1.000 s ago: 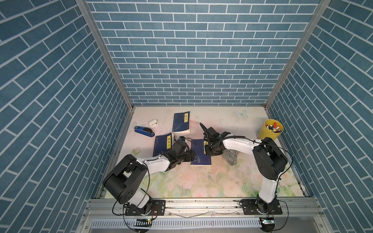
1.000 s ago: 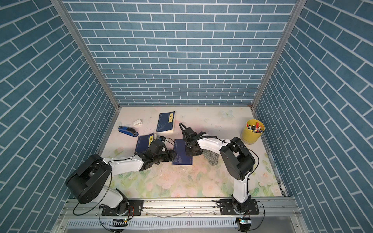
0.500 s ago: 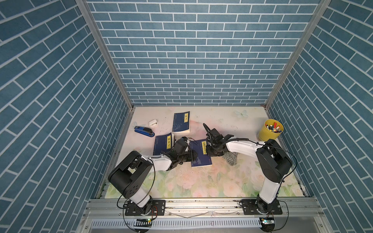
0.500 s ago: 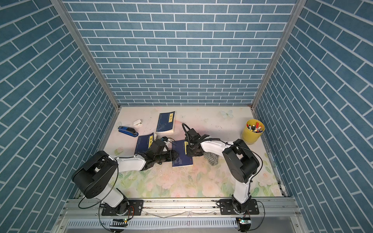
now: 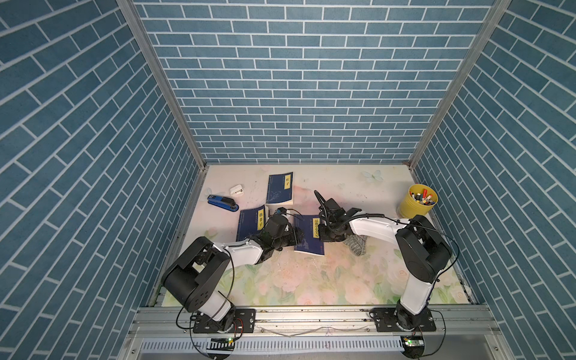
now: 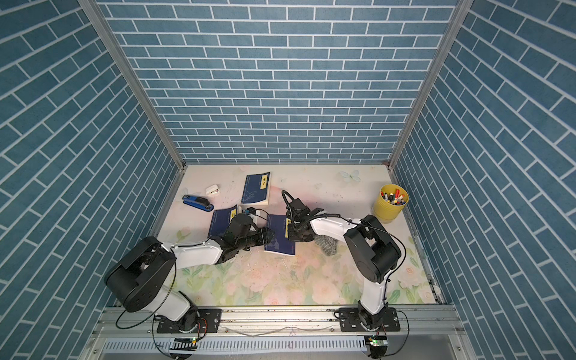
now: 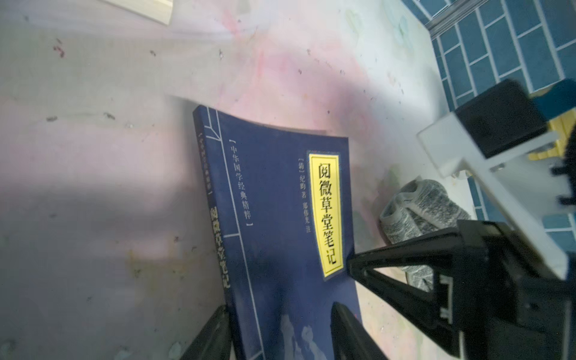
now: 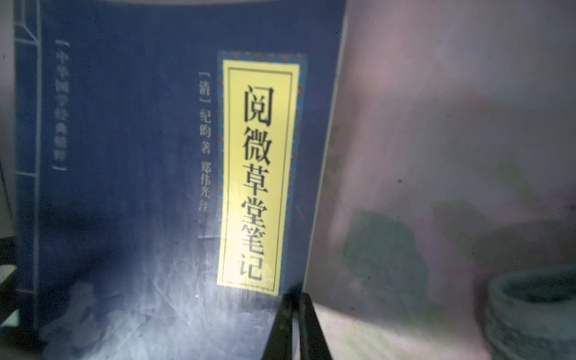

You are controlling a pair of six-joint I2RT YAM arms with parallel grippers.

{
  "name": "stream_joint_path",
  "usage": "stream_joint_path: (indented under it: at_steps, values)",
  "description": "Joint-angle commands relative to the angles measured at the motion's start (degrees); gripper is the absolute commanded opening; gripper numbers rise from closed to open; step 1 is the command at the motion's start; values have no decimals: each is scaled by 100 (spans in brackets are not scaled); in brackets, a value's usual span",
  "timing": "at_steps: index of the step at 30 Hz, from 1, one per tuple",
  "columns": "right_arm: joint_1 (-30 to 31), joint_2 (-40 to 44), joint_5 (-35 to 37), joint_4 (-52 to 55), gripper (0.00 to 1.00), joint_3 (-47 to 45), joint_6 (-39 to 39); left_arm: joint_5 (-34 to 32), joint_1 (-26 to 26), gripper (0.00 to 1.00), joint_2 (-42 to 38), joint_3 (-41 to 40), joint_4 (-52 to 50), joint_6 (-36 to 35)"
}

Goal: Wipe the cover of the book
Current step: Pick up the book from the center of the board.

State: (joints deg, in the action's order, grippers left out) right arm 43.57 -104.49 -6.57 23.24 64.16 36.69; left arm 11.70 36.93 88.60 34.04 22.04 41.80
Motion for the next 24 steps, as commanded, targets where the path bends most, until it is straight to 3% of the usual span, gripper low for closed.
stream_joint_path:
  at_steps: [1, 13, 21, 24]
  values:
    - [312, -330, -679, -6, 7, 43, 276, 406, 89, 55, -18, 275, 546, 12]
    - [346, -335, -618, -232, 7, 74, 394, 221, 71, 31, 2, 507, -115, -135]
    - [337, -1, -253, -250, 11, 57, 318, -16, -35, 4, -269, 744, -996, -532]
    - [332, 159, -149, -212, 15, 109, 222, -14, -154, 0, -417, 760, -1187, -589]
